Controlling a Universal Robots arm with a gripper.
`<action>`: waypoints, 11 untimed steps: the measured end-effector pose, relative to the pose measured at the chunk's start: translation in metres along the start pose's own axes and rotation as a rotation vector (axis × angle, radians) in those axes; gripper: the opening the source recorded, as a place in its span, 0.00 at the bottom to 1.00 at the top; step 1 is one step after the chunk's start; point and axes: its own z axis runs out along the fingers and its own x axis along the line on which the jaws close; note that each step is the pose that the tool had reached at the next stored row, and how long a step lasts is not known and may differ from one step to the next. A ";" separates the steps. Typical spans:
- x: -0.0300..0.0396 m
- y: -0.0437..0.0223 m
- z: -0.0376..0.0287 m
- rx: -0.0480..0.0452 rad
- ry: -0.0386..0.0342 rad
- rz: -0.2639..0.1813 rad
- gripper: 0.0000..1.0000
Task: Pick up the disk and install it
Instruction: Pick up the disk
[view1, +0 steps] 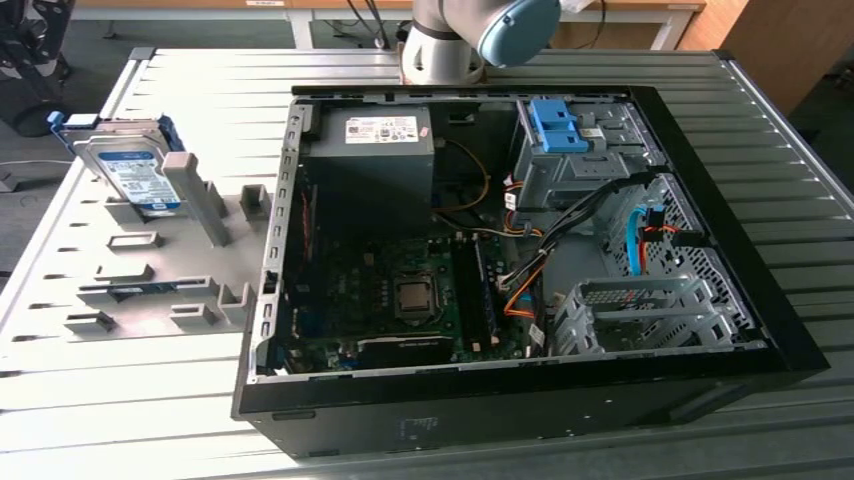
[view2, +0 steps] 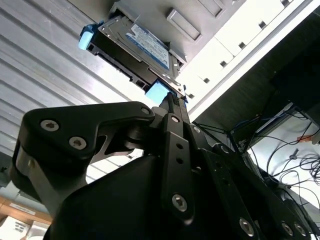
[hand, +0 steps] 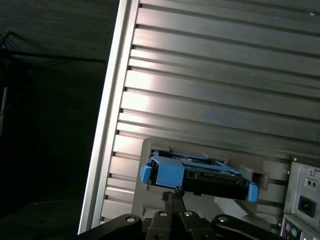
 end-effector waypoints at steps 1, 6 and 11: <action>0.0000 0.0000 0.0000 0.0001 0.0003 -0.009 0.11; 0.0000 0.0000 0.0000 0.0008 0.0022 -0.054 0.11; 0.0000 0.0000 0.0001 0.0012 0.0041 -0.104 0.11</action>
